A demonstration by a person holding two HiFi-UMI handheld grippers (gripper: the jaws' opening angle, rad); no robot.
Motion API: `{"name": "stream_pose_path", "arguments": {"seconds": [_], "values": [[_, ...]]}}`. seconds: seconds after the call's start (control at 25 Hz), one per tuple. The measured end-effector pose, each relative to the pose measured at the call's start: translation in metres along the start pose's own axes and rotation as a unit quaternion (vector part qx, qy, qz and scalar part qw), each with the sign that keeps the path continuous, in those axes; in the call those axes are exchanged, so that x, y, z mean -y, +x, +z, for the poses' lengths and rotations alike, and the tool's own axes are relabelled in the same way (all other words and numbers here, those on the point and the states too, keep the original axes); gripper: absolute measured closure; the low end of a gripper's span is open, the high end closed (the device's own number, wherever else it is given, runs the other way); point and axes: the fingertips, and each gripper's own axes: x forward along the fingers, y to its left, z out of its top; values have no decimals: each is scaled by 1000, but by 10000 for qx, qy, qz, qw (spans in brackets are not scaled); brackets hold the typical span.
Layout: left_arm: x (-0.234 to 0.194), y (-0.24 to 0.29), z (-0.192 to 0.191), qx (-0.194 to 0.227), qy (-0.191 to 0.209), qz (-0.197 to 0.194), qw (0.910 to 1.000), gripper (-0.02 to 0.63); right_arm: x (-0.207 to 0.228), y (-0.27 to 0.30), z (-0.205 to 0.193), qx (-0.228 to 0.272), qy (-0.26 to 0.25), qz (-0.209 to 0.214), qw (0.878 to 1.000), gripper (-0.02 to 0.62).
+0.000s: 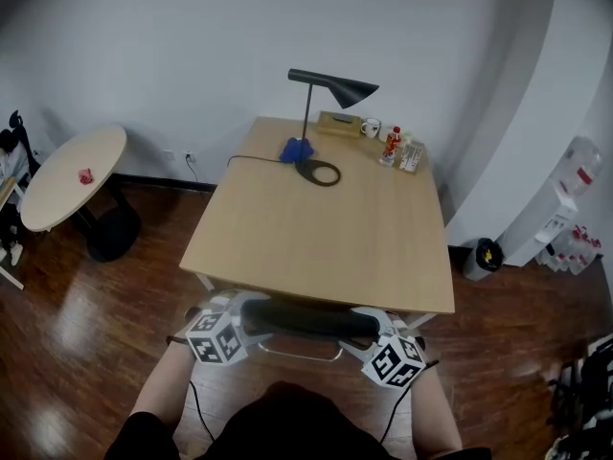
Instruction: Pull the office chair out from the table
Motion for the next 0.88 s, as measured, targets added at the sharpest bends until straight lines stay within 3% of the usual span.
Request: {"name": "stream_pose_path", "arguments": {"seconds": [0.12,0.24,0.4,0.56,0.72,0.88], "values": [[4,15,-18,-605,586,-185,9963,330,-13,19,-15,-626,-549,303,9961,301],[5,29,-33,-1054,999,-303,9889,330,-21,31,-27,-995,-755,472,9910,302],[7,45,-42,-1201,1040,-496,9861,331,-19,43,-41,-1297,-768,467,9875,313],[4,55,-48,-1256,1132,-421,9847,337,-17,55,-52,-1558,-808,527,9831,336],[7,58,-52,-1394,1349,-434,9800,392,-28,60,-66,-1962,-1083,727,9718,350],[10,59,-62,-1693,1660,-573,9698,472,-27,61,-66,-2008,-1077,772,9706,357]]}}
